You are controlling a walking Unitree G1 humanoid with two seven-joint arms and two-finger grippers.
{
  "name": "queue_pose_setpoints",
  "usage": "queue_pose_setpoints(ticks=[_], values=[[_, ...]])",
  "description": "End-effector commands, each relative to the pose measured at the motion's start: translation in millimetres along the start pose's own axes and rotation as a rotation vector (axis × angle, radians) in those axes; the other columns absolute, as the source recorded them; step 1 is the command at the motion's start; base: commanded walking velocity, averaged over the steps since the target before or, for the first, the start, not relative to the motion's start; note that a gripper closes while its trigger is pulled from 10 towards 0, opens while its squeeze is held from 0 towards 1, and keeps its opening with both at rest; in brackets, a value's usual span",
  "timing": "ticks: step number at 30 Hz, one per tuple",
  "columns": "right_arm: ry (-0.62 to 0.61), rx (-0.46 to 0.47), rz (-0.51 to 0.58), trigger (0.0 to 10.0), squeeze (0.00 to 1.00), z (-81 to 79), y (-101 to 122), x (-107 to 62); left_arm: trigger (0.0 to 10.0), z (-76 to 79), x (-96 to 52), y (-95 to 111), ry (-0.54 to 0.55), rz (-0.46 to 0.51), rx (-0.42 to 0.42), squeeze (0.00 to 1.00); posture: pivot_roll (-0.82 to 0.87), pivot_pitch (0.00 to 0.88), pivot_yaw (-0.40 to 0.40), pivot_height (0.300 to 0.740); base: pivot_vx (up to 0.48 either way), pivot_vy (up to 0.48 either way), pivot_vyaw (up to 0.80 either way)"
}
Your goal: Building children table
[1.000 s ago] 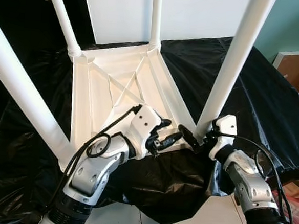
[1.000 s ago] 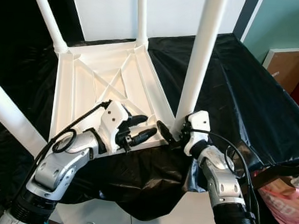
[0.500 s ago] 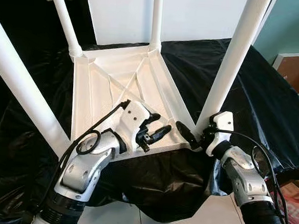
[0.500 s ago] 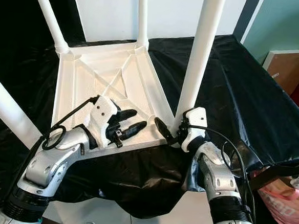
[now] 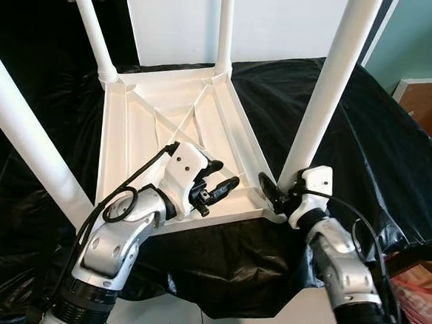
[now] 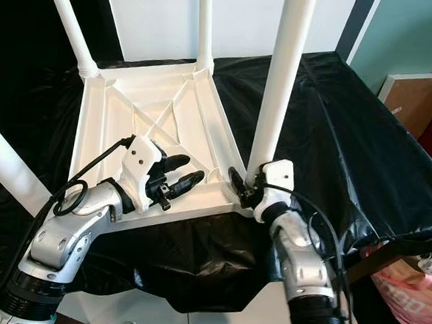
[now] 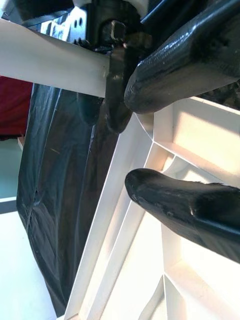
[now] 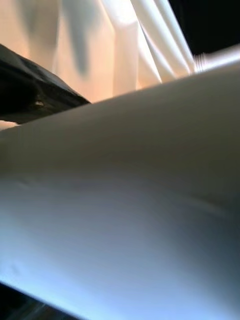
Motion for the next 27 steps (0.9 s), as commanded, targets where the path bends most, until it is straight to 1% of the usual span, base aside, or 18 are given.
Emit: queue_pose_setpoints(ticks=[1, 2, 3, 5, 6, 7, 8, 10, 12, 16, 18, 22, 27], values=[[-0.044, -0.015, -0.060, 10.0, 0.00, -4.4, -10.6, -1.2, 10.0, -1.1, -1.0, -2.7, 0.005, -0.010, 0.000, 0.00, -0.12, 0.061, -0.009, 0.740, 0.000, 0.000, 0.00], [-0.044, -0.015, -0.060, 10.0, 0.00, -4.4, -10.6, -1.2, 10.0, -1.1, -1.0, -2.7, 0.005, -0.010, 0.000, 0.00, -0.12, 0.061, -0.009, 0.740, 0.000, 0.000, 0.00], [-0.074, -0.020, -0.071, 10.0, 0.00, -3.7, -12.2, -1.5, 10.0, -1.3, -0.9, -2.7, 0.005, -0.011, 0.000, 0.00, -0.12, 0.060, -0.009, 0.740, 0.000, 0.000, 0.00], [-0.198, -0.023, -0.109, 10.0, 0.00, 4.9, -18.0, -3.2, 10.0, -0.9, -0.9, -2.8, -0.001, -0.014, 0.004, 0.00, -0.12, 0.060, -0.013, 0.740, 0.000, 0.000, 0.00], [-0.198, -0.023, -0.109, 10.0, 0.00, 4.9, -18.0, -3.2, 10.0, -0.9, -0.9, -2.8, -0.001, -0.014, 0.004, 0.00, -0.12, 0.060, -0.013, 0.740, 0.000, 0.000, 0.00], [-0.255, -0.016, -0.129, 10.0, 0.00, 9.4, -21.6, -4.4, 10.0, -1.1, -0.9, -3.4, 0.000, -0.016, 0.004, 0.00, -0.12, 0.061, -0.013, 0.740, 0.000, 0.000, 0.00], [-0.255, -0.016, -0.129, 10.0, 0.00, 9.4, -21.6, -4.4, 10.0, -1.1, -0.9, -3.4, 0.000, -0.016, 0.004, 0.00, -0.12, 0.061, -0.013, 0.740, 0.000, 0.000, 0.00], [-0.336, -0.004, -0.174, 10.0, 0.00, 14.4, -28.5, -6.4, 10.0, -2.6, -2.0, -4.2, 0.008, -0.017, 0.003, 0.00, -0.11, 0.060, -0.012, 0.740, 0.000, 0.000, 0.00], [-0.368, 0.002, -0.178, 10.0, 0.00, 15.6, -27.9, -6.9, 10.0, -2.7, -3.3, -4.1, 0.013, -0.016, -0.001, 0.00, -0.11, 0.062, -0.013, 0.740, 0.000, 0.000, 0.00], [-0.382, -0.013, -0.159, 10.0, 0.00, 18.9, -23.5, -8.2, 10.0, 0.0, -3.7, -5.0, 0.007, -0.018, -0.003, 0.00, -0.12, 0.061, -0.009, 0.740, 0.000, 0.000, 0.00], [-0.383, -0.029, -0.142, 10.0, 0.00, 18.5, -20.5, -9.0, 10.0, 0.4, -3.0, -7.2, 0.006, -0.023, -0.004, 0.00, -0.11, 0.061, -0.009, 0.740, 0.000, 0.000, 0.00], [-0.380, -0.051, -0.131, 10.0, 0.00, 16.7, -16.8, -10.3, 10.0, -0.2, -4.0, -4.5, 0.004, -0.019, -0.005, 0.00, -0.12, 0.061, -0.013, 0.740, 0.000, 0.000, 0.00], [-0.375, -0.062, -0.123, 10.0, 0.00, 16.5, -15.0, -10.1, 10.0, -1.1, -4.0, -5.2, 0.007, -0.021, -0.002, 0.00, -0.12, 0.061, -0.017, 0.740, 0.000, 0.000, 0.00]])
Point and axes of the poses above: a point about 5 cm out from each wrist's last joint towards the gripper, its own x axis pointing out of the wrist towards the gripper, its own y axis along the axis of the wrist's last joint, z = x × y, the point moved 6 cm from there along x, pointing out of the wrist towards the gripper, and after that the axes turned 11 degrees about -x, right-handed, at the moved point
